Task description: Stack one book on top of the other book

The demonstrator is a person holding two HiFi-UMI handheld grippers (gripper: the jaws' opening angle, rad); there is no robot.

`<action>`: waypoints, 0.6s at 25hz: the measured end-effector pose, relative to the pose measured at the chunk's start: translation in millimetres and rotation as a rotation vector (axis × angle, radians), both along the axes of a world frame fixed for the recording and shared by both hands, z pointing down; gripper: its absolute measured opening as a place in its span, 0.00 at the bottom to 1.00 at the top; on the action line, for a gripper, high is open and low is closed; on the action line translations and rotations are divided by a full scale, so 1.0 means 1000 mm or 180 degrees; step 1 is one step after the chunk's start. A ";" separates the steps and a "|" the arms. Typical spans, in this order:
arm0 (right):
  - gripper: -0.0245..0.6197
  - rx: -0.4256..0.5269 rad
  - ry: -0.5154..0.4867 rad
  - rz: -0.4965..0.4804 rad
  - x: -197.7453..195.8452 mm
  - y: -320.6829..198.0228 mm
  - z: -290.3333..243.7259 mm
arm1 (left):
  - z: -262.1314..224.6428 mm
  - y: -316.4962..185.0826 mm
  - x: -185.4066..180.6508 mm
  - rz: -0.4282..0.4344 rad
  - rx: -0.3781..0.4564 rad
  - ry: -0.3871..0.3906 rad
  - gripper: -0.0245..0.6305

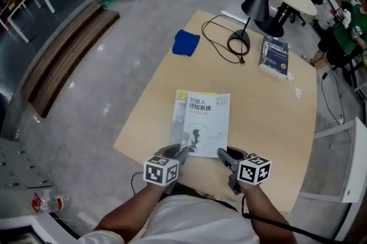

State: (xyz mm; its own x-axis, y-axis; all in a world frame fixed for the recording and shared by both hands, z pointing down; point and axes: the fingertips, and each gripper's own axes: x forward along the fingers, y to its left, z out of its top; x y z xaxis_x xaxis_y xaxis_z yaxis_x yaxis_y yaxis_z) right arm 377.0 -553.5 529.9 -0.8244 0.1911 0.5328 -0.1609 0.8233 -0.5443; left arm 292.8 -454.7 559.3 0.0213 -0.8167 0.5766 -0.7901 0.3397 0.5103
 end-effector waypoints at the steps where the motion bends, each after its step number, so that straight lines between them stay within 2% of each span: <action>1: 0.17 0.0012 0.0040 0.0007 -0.008 0.000 0.003 | 0.005 0.001 -0.007 0.0007 -0.0007 0.0032 0.21; 7: 0.18 0.0058 0.0196 0.0117 -0.038 0.008 0.027 | 0.034 0.009 -0.040 0.0141 -0.0092 0.0042 0.22; 15: 0.18 -0.0004 0.0367 0.0115 -0.042 0.011 0.038 | 0.048 0.015 -0.043 0.0242 -0.0290 0.0219 0.22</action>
State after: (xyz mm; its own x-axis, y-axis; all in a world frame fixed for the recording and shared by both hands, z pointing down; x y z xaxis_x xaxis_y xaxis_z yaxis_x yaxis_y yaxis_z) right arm 335.4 -542.7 568.3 -0.7640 0.1630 0.6242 -0.2520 0.8153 -0.5214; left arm 249.3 -440.0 607.1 0.1231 -0.7555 0.6434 -0.7795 0.3276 0.5339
